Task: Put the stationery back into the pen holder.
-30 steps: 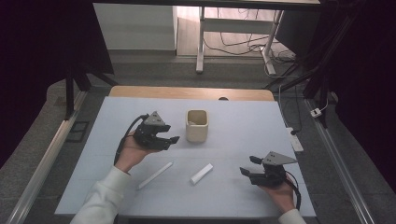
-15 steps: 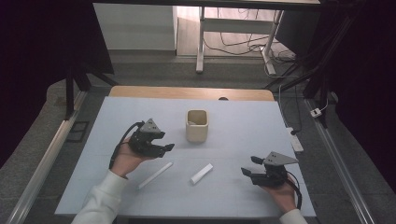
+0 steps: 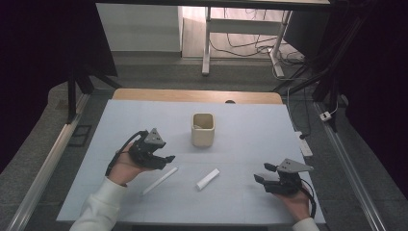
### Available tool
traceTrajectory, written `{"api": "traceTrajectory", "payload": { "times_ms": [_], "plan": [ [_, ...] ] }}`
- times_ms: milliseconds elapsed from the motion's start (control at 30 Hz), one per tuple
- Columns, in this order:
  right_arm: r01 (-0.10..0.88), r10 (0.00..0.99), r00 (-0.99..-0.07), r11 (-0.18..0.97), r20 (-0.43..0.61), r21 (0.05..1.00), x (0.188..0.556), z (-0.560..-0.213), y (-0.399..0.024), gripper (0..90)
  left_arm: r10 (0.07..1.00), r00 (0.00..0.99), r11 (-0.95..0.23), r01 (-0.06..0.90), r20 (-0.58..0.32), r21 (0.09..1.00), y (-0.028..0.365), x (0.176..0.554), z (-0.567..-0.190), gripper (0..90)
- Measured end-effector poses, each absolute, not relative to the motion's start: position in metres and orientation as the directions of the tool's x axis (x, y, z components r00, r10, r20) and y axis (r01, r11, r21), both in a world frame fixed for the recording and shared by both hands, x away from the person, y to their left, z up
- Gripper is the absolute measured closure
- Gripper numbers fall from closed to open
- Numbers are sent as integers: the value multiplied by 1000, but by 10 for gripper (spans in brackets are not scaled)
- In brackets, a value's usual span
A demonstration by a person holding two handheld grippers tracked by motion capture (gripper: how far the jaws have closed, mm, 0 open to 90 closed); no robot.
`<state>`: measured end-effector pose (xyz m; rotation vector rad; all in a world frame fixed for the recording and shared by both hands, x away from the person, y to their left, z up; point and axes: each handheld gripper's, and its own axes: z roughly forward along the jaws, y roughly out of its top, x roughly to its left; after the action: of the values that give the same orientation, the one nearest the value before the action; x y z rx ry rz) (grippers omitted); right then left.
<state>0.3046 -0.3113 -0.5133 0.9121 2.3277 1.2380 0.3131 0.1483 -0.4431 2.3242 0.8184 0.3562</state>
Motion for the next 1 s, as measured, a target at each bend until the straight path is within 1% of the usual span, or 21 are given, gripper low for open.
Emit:
{"api": "traceTrajectory", "payload": {
  "times_ms": [133,300,633,867,1000],
  "plan": [
    [382,690,-724,399,2,833,302,-514,-314,348,643,766,-600,483,25,637,150,313,-446,368],
    [371,678,-735,417,-12,830,300,-515,-313,348,643,765,-601,497,11,626,149,314,-448,364],
    [367,673,-739,412,-8,834,301,-515,-311,347,638,770,-631,530,-10,566,141,319,-464,360],
    [368,673,-740,417,-10,831,301,-516,-311,346,623,782,-652,537,-27,536,136,319,-472,357],
    [370,674,-739,425,-16,827,301,-516,-311,346,625,780,-659,553,-39,510,135,320,-478,341]
  ]
}}
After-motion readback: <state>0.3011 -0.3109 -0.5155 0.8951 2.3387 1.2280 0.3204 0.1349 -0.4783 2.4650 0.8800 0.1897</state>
